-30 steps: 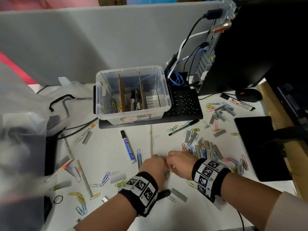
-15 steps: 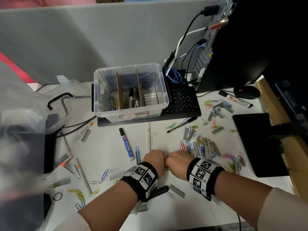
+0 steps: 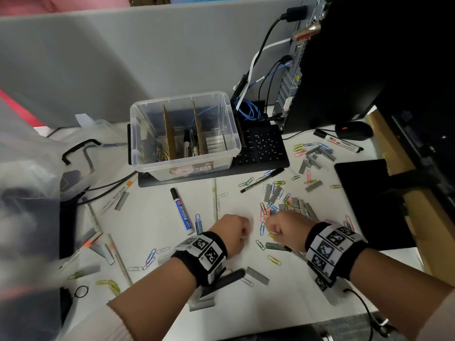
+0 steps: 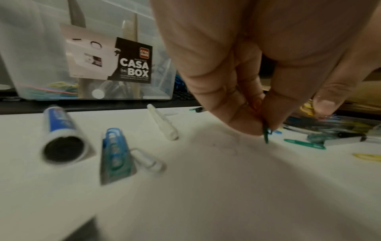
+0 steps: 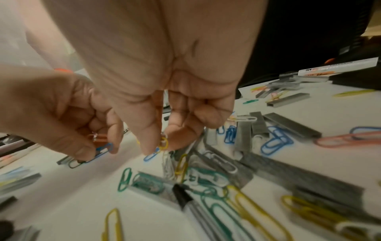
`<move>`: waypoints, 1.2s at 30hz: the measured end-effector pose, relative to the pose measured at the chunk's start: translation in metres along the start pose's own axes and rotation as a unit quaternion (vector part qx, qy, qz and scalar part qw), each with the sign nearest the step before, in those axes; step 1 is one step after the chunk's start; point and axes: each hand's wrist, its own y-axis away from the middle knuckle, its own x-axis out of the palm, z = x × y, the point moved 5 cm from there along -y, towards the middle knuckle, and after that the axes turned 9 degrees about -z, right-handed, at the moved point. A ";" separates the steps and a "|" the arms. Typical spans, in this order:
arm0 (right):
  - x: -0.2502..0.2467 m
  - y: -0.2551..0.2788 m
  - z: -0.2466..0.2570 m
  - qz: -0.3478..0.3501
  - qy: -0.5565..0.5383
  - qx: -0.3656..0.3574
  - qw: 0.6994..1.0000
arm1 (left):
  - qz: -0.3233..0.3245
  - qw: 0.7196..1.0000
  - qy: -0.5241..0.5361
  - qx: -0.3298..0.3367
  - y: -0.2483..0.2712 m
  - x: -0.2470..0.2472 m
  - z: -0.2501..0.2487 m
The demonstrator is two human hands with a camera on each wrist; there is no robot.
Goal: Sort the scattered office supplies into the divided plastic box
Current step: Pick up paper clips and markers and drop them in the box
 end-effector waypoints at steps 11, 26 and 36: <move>0.024 0.026 0.003 0.056 0.098 -0.016 0.993 | 0.054 0.986 -0.091 0.128 -0.007 0.014 -0.038; 0.041 0.027 0.033 0.026 0.218 -0.087 0.972 | 0.082 0.964 -0.200 0.155 -0.005 0.023 -0.050; 0.042 0.028 0.036 0.030 0.212 -0.135 0.968 | 0.096 0.970 -0.196 0.112 -0.007 0.025 -0.038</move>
